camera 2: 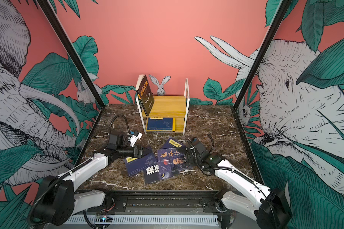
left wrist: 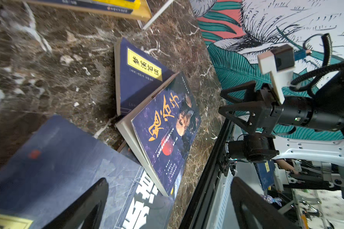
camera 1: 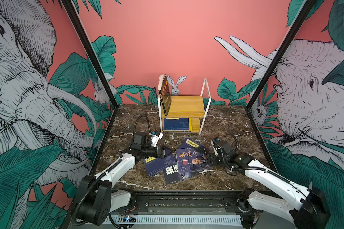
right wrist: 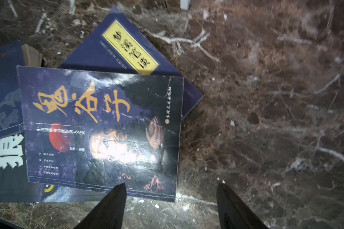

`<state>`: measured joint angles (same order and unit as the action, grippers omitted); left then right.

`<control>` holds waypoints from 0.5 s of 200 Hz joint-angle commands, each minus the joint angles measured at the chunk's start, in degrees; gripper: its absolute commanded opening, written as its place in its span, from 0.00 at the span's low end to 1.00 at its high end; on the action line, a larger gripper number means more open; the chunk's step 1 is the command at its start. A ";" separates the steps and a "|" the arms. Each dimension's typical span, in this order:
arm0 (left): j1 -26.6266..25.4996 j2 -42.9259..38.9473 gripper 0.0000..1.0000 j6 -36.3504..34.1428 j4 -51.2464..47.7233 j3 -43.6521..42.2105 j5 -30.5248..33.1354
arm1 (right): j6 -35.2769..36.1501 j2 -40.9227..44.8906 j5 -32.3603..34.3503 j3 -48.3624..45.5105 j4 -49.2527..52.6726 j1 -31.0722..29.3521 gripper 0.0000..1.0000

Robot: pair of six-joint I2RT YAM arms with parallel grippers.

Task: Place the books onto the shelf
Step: 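Release the book and draw the right gripper back from the shelf, then move the right gripper to the portrait-cover book while the left gripper reaches too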

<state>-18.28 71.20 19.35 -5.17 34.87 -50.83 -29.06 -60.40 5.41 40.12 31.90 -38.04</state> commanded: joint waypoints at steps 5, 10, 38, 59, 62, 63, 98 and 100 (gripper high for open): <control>-1.59 2.88 0.96 1.39 2.14 1.56 -1.31 | -4.02 -0.57 -1.95 -2.14 -0.03 1.35 0.69; -1.87 3.49 0.96 1.49 2.62 1.74 -1.07 | -4.26 -0.65 -2.06 -2.54 -0.24 1.54 0.68; -2.94 5.90 0.97 1.45 2.95 3.78 0.57 | -5.91 -1.36 -3.77 -5.23 -3.49 2.09 0.61; -3.56 7.89 0.96 2.44 4.21 4.08 1.12 | -5.59 -3.47 -4.36 -6.34 -5.89 2.64 0.56; -3.70 8.29 0.97 2.63 4.32 4.21 1.28 | -5.57 -3.90 -4.51 -6.21 -5.93 2.70 0.55; -3.78 8.40 0.96 2.71 4.35 4.27 1.32 | -5.57 -4.05 -4.56 -6.20 -5.91 2.71 0.55; -5.76 11.68 0.97 1.91 2.81 7.31 3.17 | -5.24 -8.32 -7.77 -6.96 -8.66 2.89 0.45; -5.90 11.88 0.97 1.91 2.73 7.45 3.41 | -5.23 -8.57 -7.67 -7.04 -8.78 2.86 0.45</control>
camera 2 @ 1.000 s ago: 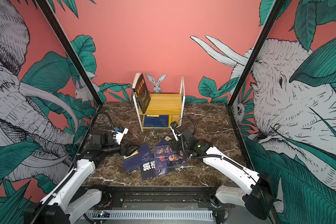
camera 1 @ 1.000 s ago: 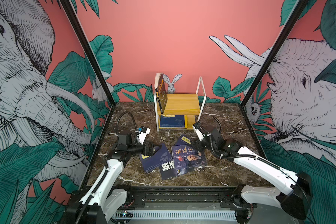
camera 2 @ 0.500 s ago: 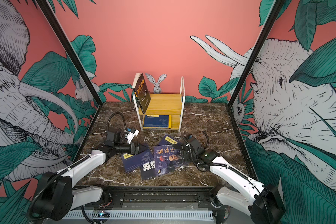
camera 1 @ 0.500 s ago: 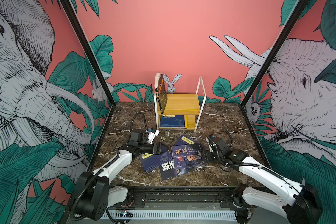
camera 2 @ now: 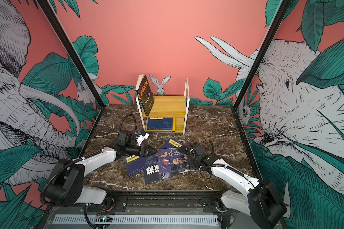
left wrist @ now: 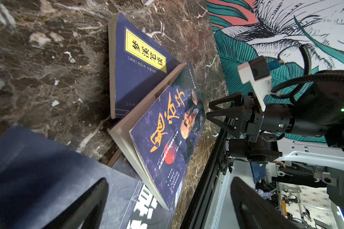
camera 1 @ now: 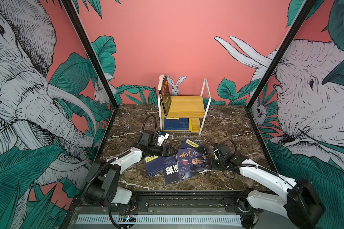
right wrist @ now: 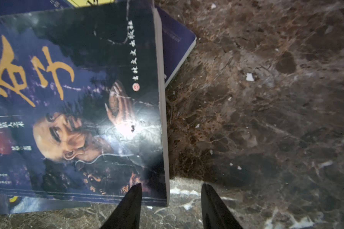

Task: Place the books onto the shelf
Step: 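Move the right gripper to the portrait-cover book while the left gripper reaches too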

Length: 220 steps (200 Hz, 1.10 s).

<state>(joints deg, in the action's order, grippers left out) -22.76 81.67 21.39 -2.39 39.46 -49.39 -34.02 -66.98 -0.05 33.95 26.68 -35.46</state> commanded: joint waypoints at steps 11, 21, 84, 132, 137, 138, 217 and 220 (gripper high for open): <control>-2.05 2.82 0.97 -0.12 -0.73 3.93 3.07 | -0.21 -3.23 -2.06 -0.82 -3.47 0.31 0.42; -2.32 3.97 0.97 -0.12 -2.03 5.07 3.93 | -0.62 -3.87 -2.19 -1.04 -3.44 0.31 0.41; -3.89 9.95 0.97 0.80 -6.05 9.04 6.30 | -1.93 -4.21 -3.97 -4.70 -8.97 0.39 0.40; -6.85 16.04 0.91 2.51 -5.69 12.84 0.94 | -2.27 -4.06 -4.31 -6.15 -10.26 0.31 0.40; -6.86 16.95 0.89 2.48 -5.85 13.30 0.44 | -2.28 -4.10 -4.36 -6.66 -11.12 0.38 0.40; -6.81 17.13 0.88 2.54 -5.91 13.46 0.39 | -2.28 -4.07 -4.40 -6.73 -11.29 0.39 0.40; -6.93 16.14 0.39 4.15 -5.92 14.41 -4.24 | -2.45 -1.89 -4.64 -6.76 -8.68 0.37 0.39; -6.86 16.09 0.39 3.90 -6.17 14.37 -4.31 | -2.50 -1.70 -4.87 -6.87 -8.89 0.35 0.39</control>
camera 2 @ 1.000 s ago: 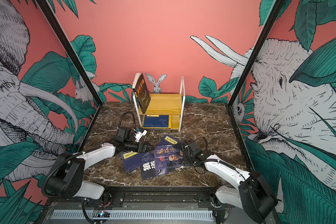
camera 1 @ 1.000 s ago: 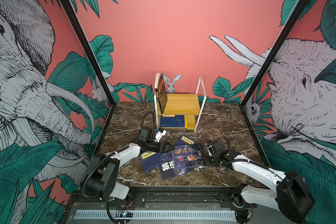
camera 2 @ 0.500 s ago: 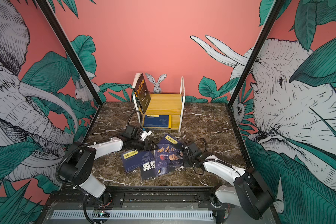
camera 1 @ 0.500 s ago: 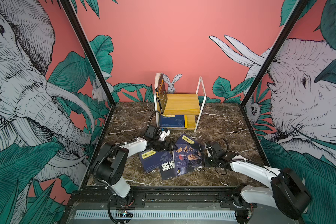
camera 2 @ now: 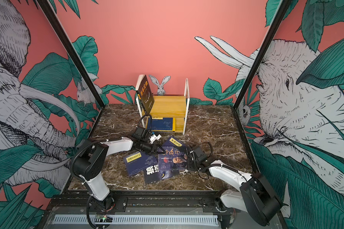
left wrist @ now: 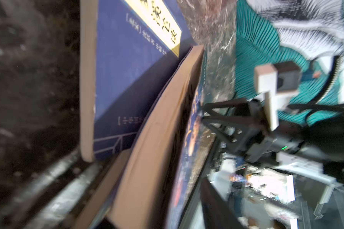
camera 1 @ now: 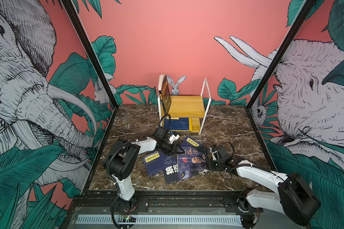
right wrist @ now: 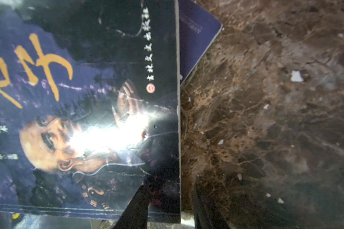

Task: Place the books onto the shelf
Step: 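Move the right gripper to the portrait-cover book while the left gripper reaches too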

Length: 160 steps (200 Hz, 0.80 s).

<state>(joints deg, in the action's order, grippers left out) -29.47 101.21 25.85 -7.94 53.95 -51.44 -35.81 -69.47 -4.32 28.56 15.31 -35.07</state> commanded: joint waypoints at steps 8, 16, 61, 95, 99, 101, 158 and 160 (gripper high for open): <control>-0.18 -3.96 0.37 -0.49 -0.34 -0.44 -2.34 | -0.90 1.25 -0.93 -1.95 1.52 0.00 0.39; -0.17 -4.38 0.34 0.31 0.98 -1.13 -2.44 | -0.93 1.74 -0.95 -2.39 0.72 -0.02 0.39; -0.15 -7.78 0.01 0.97 0.90 -1.87 -3.32 | -0.80 5.86 -0.79 -1.66 2.66 -0.04 0.42; -0.10 -11.00 0.00 1.60 1.70 -3.28 -4.18 | 0.14 10.42 0.68 -0.11 5.77 -0.09 0.44; -0.14 -11.43 0.00 1.56 1.77 -3.43 -4.42 | 0.48 11.11 0.88 0.14 6.05 -0.09 0.45; -0.06 -11.64 0.00 1.61 1.87 -3.55 -4.65 | 0.66 11.42 0.95 0.30 6.20 -0.09 0.45; 0.88 -18.62 0.00 4.81 4.44 -5.16 -8.07 | 7.17 23.59 7.22 5.26 10.06 -1.80 0.54; 0.99 -18.95 0.00 4.89 4.70 -5.28 -8.06 | 7.51 23.97 7.66 5.34 10.04 -1.90 0.54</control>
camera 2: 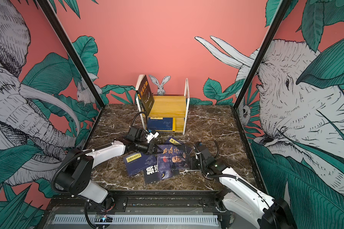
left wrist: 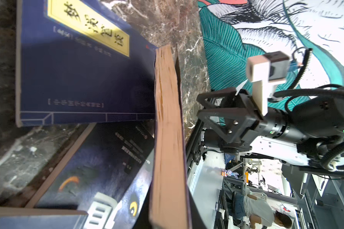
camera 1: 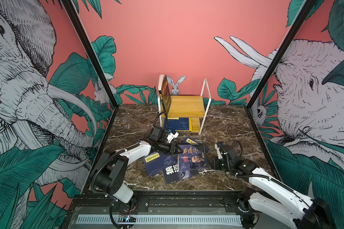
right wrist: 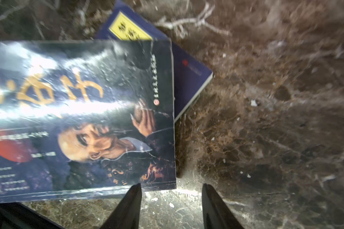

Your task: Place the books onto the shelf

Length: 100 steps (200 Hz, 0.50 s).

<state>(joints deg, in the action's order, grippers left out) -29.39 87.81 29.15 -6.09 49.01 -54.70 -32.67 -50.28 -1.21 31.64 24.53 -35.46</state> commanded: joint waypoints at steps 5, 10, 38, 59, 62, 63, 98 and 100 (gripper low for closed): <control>1.12 -6.15 0.00 1.74 3.36 -0.63 -4.88 | 5.12 5.50 5.78 2.65 0.85 -2.08 0.55; 1.32 -6.89 0.00 1.71 3.60 -0.98 -4.81 | 5.75 6.30 7.08 3.14 0.85 -2.65 0.55; 3.61 -9.98 0.00 3.02 4.20 -2.08 -5.48 | 12.84 8.70 16.76 5.26 -2.20 -10.23 0.58; 5.47 -12.21 0.00 5.02 5.87 -2.98 -7.04 | 21.45 7.04 24.29 6.57 -5.57 -17.34 0.62; 5.80 -12.49 0.00 5.37 5.91 -2.96 -7.42 | 22.75 6.56 25.59 7.04 -5.63 -18.41 0.62; 5.95 -12.57 0.00 5.56 5.91 -2.96 -7.61 | 23.18 6.36 25.97 7.21 -5.68 -18.81 0.63; 8.95 -15.35 0.00 8.02 5.89 -1.60 -11.96 | 42.02 0.11 40.17 6.73 -15.22 -32.76 0.71; 9.09 -15.49 0.00 8.05 5.84 -1.63 -12.17 | 42.78 -0.23 40.92 6.58 -15.99 -33.40 0.71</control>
<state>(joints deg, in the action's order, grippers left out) -21.85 76.07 34.59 -4.29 46.33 -60.14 -7.22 -47.11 25.30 38.83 18.28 -61.25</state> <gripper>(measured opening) 0.149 0.683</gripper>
